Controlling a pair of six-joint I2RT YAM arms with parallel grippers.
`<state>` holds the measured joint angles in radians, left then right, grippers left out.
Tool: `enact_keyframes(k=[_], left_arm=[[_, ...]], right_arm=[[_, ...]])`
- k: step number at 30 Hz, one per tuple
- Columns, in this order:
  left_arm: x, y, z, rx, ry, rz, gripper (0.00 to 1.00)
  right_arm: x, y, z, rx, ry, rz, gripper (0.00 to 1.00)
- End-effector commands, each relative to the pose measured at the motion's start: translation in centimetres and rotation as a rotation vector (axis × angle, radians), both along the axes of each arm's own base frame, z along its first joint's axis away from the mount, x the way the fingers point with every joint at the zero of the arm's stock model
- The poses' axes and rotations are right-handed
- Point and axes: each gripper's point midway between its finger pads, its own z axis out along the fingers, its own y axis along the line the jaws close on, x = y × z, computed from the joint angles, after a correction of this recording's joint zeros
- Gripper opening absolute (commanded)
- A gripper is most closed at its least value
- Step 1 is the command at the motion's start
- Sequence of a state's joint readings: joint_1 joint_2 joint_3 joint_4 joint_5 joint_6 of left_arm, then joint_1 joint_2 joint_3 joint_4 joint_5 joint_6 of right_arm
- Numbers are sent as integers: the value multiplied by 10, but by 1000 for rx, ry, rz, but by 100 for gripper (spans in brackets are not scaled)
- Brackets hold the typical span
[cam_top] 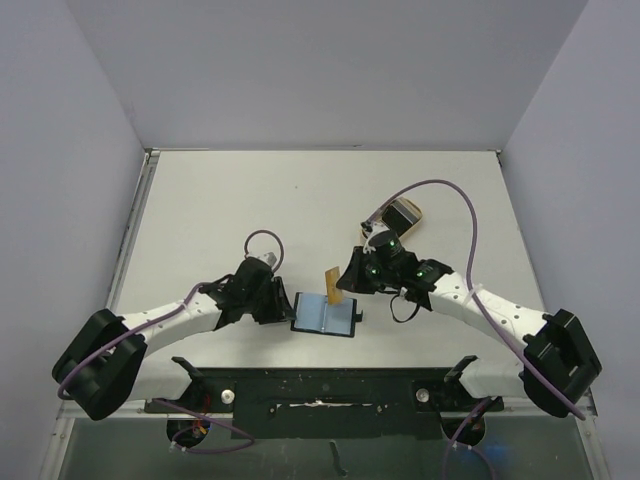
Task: Put the credit cards into the card holder
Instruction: Insert the credit card into the card holder.
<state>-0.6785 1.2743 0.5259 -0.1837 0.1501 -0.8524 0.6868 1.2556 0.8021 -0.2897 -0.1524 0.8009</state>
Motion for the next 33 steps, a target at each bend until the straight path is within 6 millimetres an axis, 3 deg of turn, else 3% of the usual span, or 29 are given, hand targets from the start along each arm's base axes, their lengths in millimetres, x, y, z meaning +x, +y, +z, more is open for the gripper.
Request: enact_keyframes(k=[1,15,25,33], left_arm=[[4,-9,3,-55,-20,-13,30],[-5,-19,-5,-82,14,-34,16],[-6,-20,-8,-83,25,-37,0],[-7,-22,-10,-88,32,-42,0]], right_arm=[[0,28,6,129,0,-12,0],[-24,20,-48,125,118,-54,0],[-26,20,-57,172,148,-46,0],[-27,19,-65,240,185,-28,0]])
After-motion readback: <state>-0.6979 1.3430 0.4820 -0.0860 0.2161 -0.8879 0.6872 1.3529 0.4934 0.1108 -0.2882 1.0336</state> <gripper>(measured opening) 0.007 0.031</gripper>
